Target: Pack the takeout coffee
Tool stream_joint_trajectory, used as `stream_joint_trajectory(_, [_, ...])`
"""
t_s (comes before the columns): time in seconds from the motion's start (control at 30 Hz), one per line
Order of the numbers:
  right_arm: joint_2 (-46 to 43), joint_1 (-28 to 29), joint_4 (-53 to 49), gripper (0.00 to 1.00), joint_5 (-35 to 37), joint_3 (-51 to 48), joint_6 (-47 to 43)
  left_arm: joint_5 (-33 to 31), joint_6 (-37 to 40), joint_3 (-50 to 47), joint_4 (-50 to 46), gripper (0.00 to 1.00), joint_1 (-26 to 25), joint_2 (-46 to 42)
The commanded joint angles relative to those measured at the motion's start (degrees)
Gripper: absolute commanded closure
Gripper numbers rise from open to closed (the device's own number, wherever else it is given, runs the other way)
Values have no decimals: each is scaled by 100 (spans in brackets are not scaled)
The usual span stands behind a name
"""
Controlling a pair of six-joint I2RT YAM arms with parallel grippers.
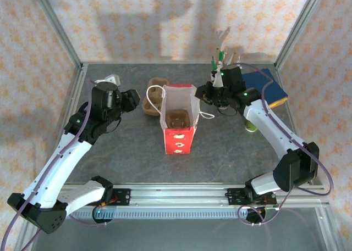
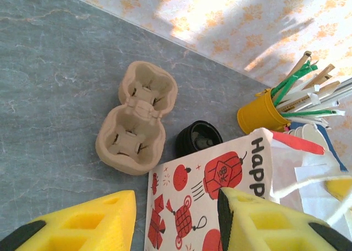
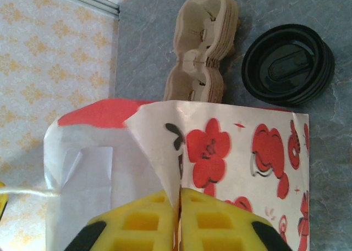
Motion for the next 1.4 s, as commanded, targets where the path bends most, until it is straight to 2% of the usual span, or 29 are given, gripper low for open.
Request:
stream_joint_trajectory(0.0, [75,-33,60,79,82,265,-172,2,-9,-57,87,54,52,-126])
stream_joint_trajectory(0.13, [141,-42,-287,60,299,601,-309,-93,25,-73,103,54,57,-174])
stream_joint_trajectory(0.23, [92,-42,-605,50,540,975,-434,-168,41,-132,178,53,77,-217])
stream_joint_trajectory(0.3, [36,-42,-839,45,724,1233,-569,-227,79,-220,283,49,81,-266])
stream_joint_trajectory(0.43, [-184,-53,-1493,40,1557,1713,-835,-539,215,-584,745,39,82,-469])
stream_joint_trajectory(0.53, [-488,-148,-1791,37,2164,1757,-906,-965,228,-930,1170,28,90,-629])
stream_joint_trajectory(0.6, [-752,-252,-1995,36,2536,1631,-925,-1201,542,-1330,1699,22,94,-776])
stream_joint_trajectory(0.73, [-1258,-633,-2347,31,2880,1173,-888,-1933,647,-2131,2622,11,99,-1044])
stream_joint_trajectory(0.87, [-1427,-1403,-2809,27,2691,756,-1137,-2361,860,-2755,3411,5,134,-1184])
stream_joint_trajectory(0.97, [-1488,-2058,-3212,21,2711,677,-1548,-2376,1020,-3035,3789,3,164,-1145])
stream_joint_trajectory(1.03, [-1308,-2358,-3421,20,2719,586,-1727,-2163,1239,-3205,4053,1,177,-1107])
stream_joint_trajectory(1.37, [-693,-2599,-3460,8,3361,87,-1952,-1474,1003,-3839,4937,1,257,-935])
